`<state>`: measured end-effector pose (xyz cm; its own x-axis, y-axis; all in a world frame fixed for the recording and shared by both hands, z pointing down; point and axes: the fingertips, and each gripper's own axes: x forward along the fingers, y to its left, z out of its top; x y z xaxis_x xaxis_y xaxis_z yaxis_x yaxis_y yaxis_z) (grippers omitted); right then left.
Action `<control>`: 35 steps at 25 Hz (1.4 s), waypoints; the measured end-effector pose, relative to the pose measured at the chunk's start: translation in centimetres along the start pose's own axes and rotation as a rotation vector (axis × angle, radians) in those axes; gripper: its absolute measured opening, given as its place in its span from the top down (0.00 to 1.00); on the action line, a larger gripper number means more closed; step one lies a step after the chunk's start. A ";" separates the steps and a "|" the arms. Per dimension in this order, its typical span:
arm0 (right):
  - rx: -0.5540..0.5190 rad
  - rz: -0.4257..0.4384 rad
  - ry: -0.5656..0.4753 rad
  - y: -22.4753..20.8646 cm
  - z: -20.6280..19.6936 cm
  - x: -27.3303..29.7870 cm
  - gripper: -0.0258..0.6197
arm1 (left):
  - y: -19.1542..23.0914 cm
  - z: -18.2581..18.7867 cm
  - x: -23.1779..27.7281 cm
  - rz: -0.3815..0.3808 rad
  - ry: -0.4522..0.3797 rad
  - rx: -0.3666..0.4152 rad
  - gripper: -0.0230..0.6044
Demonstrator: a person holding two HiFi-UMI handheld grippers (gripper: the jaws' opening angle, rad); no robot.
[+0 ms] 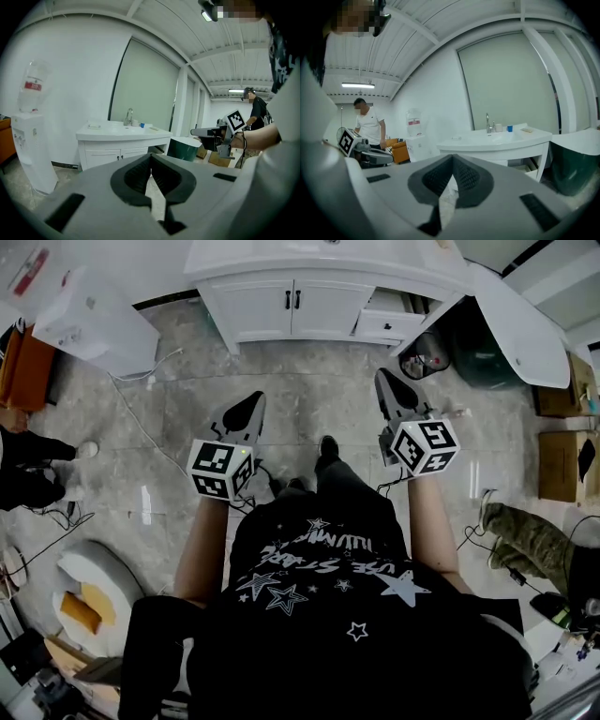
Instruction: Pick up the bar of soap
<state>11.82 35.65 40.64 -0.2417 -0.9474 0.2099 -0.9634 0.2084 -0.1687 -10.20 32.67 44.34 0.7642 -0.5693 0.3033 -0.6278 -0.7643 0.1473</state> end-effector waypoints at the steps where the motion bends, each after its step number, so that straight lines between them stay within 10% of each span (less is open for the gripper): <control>1: 0.010 0.003 -0.003 0.1 0.0 0.1 0.95 | 0.2 -0.1 0.0 0.000 0.002 0.000 0.95; 19: 0.080 0.108 0.009 -7.5 3.2 14.4 0.52 | 8.7 4.3 8.7 0.117 0.000 -0.011 0.95; 35: 0.073 0.240 0.069 -18.0 8.1 31.0 0.38 | 16.2 11.5 23.1 0.232 0.001 -0.017 0.95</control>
<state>22.60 0.55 42.35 -0.4720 -0.8537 0.2200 -0.8671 0.4045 -0.2905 -1.03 3.69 42.88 0.5991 -0.7288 0.3315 -0.7889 -0.6080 0.0891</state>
